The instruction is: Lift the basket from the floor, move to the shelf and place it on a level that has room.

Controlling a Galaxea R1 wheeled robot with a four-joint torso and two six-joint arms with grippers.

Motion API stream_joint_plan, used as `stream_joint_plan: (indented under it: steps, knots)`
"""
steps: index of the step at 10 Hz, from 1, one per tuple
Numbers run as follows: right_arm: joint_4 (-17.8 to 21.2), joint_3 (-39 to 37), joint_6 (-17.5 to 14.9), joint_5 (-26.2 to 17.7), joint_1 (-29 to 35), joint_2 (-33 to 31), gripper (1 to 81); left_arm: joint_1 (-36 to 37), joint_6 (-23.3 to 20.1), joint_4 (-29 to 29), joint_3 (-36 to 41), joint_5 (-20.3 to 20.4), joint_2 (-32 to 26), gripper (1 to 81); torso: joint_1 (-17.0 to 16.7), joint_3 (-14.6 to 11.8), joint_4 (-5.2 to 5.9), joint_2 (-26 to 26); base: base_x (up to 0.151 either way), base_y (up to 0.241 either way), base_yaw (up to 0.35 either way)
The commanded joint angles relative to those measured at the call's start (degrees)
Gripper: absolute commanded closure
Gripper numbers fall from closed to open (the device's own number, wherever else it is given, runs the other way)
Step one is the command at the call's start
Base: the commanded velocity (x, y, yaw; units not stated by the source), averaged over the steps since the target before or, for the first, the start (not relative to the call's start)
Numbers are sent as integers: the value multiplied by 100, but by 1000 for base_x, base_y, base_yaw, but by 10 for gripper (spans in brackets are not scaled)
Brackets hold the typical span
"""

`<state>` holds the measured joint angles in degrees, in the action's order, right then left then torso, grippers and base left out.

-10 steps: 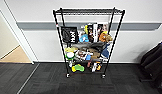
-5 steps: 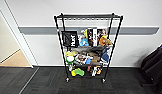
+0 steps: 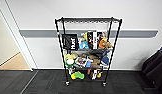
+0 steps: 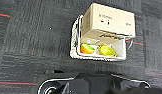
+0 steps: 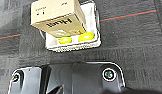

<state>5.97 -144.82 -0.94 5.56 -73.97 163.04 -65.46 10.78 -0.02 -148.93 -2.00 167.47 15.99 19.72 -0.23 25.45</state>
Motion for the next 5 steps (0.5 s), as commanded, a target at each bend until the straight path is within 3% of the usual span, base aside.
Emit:
stream_joint_plan:
  steps: [1,5]
  knots:
    - [79,17,41,-292,343,-85,10,407,12,-77,13,-327,-56,10,363,520,0,562,0,0,0]
    - [123,8,59,-292,413,-120,10,398,12,-94,-4,-327,-100,10,835,1202,0,1303,0,0,0]
